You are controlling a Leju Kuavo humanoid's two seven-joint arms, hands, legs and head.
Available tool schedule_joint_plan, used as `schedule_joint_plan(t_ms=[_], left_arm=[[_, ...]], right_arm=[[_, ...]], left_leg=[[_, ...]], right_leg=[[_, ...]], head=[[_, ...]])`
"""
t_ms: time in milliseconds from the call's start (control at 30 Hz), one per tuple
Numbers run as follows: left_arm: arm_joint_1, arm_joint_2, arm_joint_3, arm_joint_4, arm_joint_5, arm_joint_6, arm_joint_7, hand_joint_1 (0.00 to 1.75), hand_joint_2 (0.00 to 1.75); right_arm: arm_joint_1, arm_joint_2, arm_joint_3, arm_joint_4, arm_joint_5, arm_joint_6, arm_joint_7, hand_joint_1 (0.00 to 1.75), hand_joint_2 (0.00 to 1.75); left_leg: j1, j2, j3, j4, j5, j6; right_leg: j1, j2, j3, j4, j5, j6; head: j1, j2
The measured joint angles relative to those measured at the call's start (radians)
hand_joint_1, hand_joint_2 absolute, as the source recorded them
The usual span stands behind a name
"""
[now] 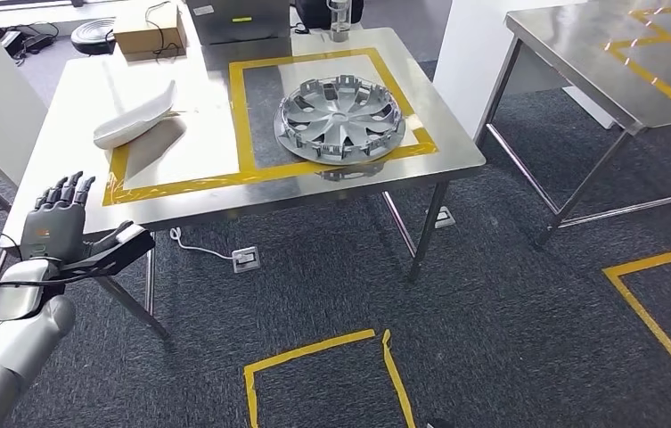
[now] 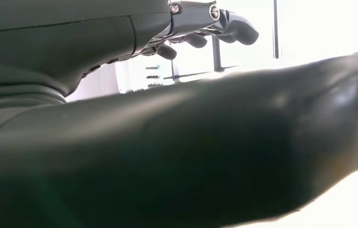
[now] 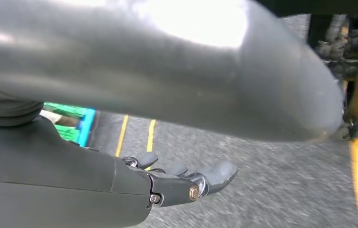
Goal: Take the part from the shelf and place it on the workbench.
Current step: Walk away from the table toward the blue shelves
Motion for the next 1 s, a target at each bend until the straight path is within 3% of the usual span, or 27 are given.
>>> schedule_joint_plan(t_ms=[33,67,100,133,200,267,333,400,433,500,567,600,633,667,700,733,767,833,900,933,967,1000], left_arm=[[0.006,0.001,0.002,0.001,0.001,0.001,0.002,0.0,0.0],[0.013,0.003,0.005,0.002,0.002,0.002,0.004,0.0,0.0],[0.019,0.004,0.006,0.003,0.002,0.004,0.005,0.0,0.0],[0.025,0.005,0.007,0.004,0.002,0.005,0.006,0.0,0.0],[0.032,0.008,0.009,0.005,0.0,0.008,0.006,0.0,0.0],[0.035,0.01,0.012,0.004,-0.003,0.009,0.006,0.0,0.0],[0.034,0.012,0.015,0.004,-0.007,0.009,0.006,0.0,0.0],[0.036,0.014,0.016,0.005,-0.008,0.009,0.006,0.0,0.0],[0.037,0.015,0.016,0.005,-0.009,0.009,0.006,0.0,0.0],[0.039,0.019,0.019,0.005,-0.01,0.01,0.006,0.0,0.0],[0.042,0.021,0.021,0.006,-0.01,0.01,0.006,0.0,0.0],[0.045,0.021,0.021,0.006,-0.01,0.009,0.006,0.0,0.0],[0.047,0.021,0.021,0.006,-0.011,0.009,0.006,0.0,0.0],[0.049,0.021,0.021,0.006,-0.012,0.008,0.006,0.0,0.0],[0.05,0.021,0.021,0.006,-0.012,0.007,0.006,0.0,0.0],[0.05,0.021,0.021,0.006,-0.013,0.006,0.006,0.0,0.0],[0.05,0.021,0.022,0.005,-0.013,0.006,0.006,0.0,0.0],[0.05,0.021,0.023,0.003,-0.012,0.004,0.006,0.0,0.0],[0.052,0.022,0.026,0.003,-0.011,0.001,0.007,0.0,0.0],[0.054,0.022,0.028,0.004,-0.01,-0.002,0.009,0.0,0.0],[0.058,0.022,0.03,0.006,-0.009,-0.007,0.013,0.0,0.0],[0.065,0.021,0.033,0.007,-0.007,-0.016,0.018,0.0,0.0]], right_arm=[[0.0,0.0,0.0,0.0,0.002,0.0,0.004,0.0,0.0],[-0.001,0.0,0.0,0.0,0.004,0.0,0.006,0.0,0.0],[-0.001,0.0,0.0,0.0,0.005,0.0,0.006,0.0,0.0],[-0.002,0.0,0.0,0.0,0.006,0.0,0.006,0.0,0.0],[-0.003,0.0,0.0,0.0,0.008,0.0,0.006,0.0,0.0],[-0.007,0.0,0.0,0.0,0.009,0.0,0.005,0.0,0.0],[-0.009,-0.001,0.0,-0.001,0.011,0.0,0.002,0.0,0.0],[-0.009,0.0,0.0,-0.001,0.014,0.0,-0.001,0.0,0.0],[-0.01,0.0,0.0,-0.001,0.014,0.0,0.0,0.0,0.0],[-0.01,0.001,0.0,-0.001,0.014,0.0,0.0,0.0,0.0],[-0.01,0.001,0.0,-0.001,0.015,0.0,0.0,0.0,0.0],[-0.009,0.001,0.0,-0.001,0.015,0.0,0.0,0.0,0.0],[-0.009,0.001,0.0,-0.001,0.015,0.0,0.0,0.0,0.0],[-0.009,0.001,0.0,-0.001,0.016,0.0,0.0,0.0,0.0],[-0.009,0.001,0.0,-0.001,0.016,0.0,0.0,0.0,0.0],[-0.009,0.001,0.0,-0.001,0.016,0.0,0.0,0.0,0.0],[-0.009,0.001,0.0,-0.001,0.017,0.0,0.0,0.0,0.0],[-0.01,0.0,0.0,-0.001,0.018,0.001,0.0,0.0,0.0],[-0.008,0.0,0.0,-0.002,0.018,0.002,0.0,0.0,0.0],[-0.007,-0.001,0.0,-0.002,0.019,0.003,-0.001,0.0,0.0],[-0.005,0.0,0.0,-0.002,0.019,0.003,0.0,0.0,0.0],[-0.004,0.0,0.0,-0.002,0.02,0.003,0.001,0.0,0.0]], left_leg=[[-0.001,0.0,-0.016,0.001,0.012,0.002],[-0.002,0.0,-0.033,0.002,0.024,0.003],[-0.003,0.0,-0.049,0.003,0.036,0.003],[-0.004,-0.001,-0.065,0.005,0.046,0.002],[-0.004,-0.002,-0.094,0.012,0.066,-0.002],[-0.005,-0.003,-0.111,0.015,0.082,-0.011],[-0.003,-0.002,-0.114,0.011,0.099,-0.023],[-0.001,-0.003,-0.115,0.006,0.11,-0.036],[-0.001,-0.003,-0.122,0.015,0.095,-0.042],[0.003,-0.003,-0.149,0.089,0.014,-0.054],[0.008,-0.003,-0.18,0.219,-0.074,-0.065],[0.011,-0.003,-0.185,0.272,-0.088,-0.069],[0.013,-0.003,-0.177,0.298,-0.079,-0.072],[0.016,-0.003,-0.153,0.289,-0.053,-0.074],[0.018,-0.002,-0.113,0.248,-0.025,-0.074],[0.02,-0.002,-0.063,0.184,-0.016,-0.074],[0.019,-0.003,-0.01,0.109,-0.024,-0.071],[0.011,-0.005,0.044,0.014,-0.053,-0.058],[0.005,-0.005,0.039,-0.003,-0.044,-0.039],[0.005,-0.003,0.034,-0.006,-0.034,-0.031],[0.006,-0.001,0.026,-0.008,-0.023,-0.023],[0.008,0.001,0.016,-0.01,-0.01,-0.016]], right_leg=[[0.001,0.0,-0.016,0.069,-0.047,0.001],[0.002,0.0,-0.026,0.131,-0.073,0.002],[0.003,0.001,-0.023,0.17,-0.075,0.0],[0.005,0.001,-0.006,0.179,-0.059,-0.003],[0.011,0.002,0.082,0.092,-0.014,-0.013],[0.018,0.003,0.186,-0.048,-0.023,-0.026],[0.025,0.004,0.226,-0.118,-0.044,-0.037],[0.024,0.002,0.219,-0.128,-0.026,-0.05],[0.022,0.0,0.211,-0.131,-0.013,-0.056],[0.019,-0.003,0.189,-0.136,0.012,-0.066],[0.019,-0.004,0.16,-0.135,0.035,-0.069],[0.019,-0.004,0.145,-0.134,0.046,-0.068],[0.019,-0.005,0.129,-0.133,0.058,-0.067],[0.019,-0.005,0.113,-0.132,0.069,-0.064],[0.019,-0.006,0.098,-0.129,0.08,-0.062],[0.019,-0.006,0.085,-0.127,0.089,-0.058],[0.019,-0.006,0.075,-0.124,0.098,-0.053],[0.017,-0.006,0.064,-0.124,0.118,-0.04],[0.011,-0.005,0.058,-0.129,0.137,-0.026],[0.008,-0.003,0.052,-0.125,0.131,-0.02],[0.006,-0.001,0.043,-0.106,0.107,-0.016],[0.005,0.001,0.029,-0.068,0.064,-0.012]], head=[[0.001,0.0],[0.001,0.0],[0.001,0.0],[0.001,0.0],[0.002,0.0],[0.001,0.0],[0.003,0.0],[0.004,0.0],[0.002,0.0],[-0.001,0.0],[-0.002,0.0],[-0.002,0.0],[-0.002,0.0],[-0.002,0.0],[-0.002,0.0],[-0.002,0.0],[-0.002,0.0],[0.0,0.0],[-0.001,0.0],[-0.002,0.0],[-0.001,0.0],[0.001,0.0]])
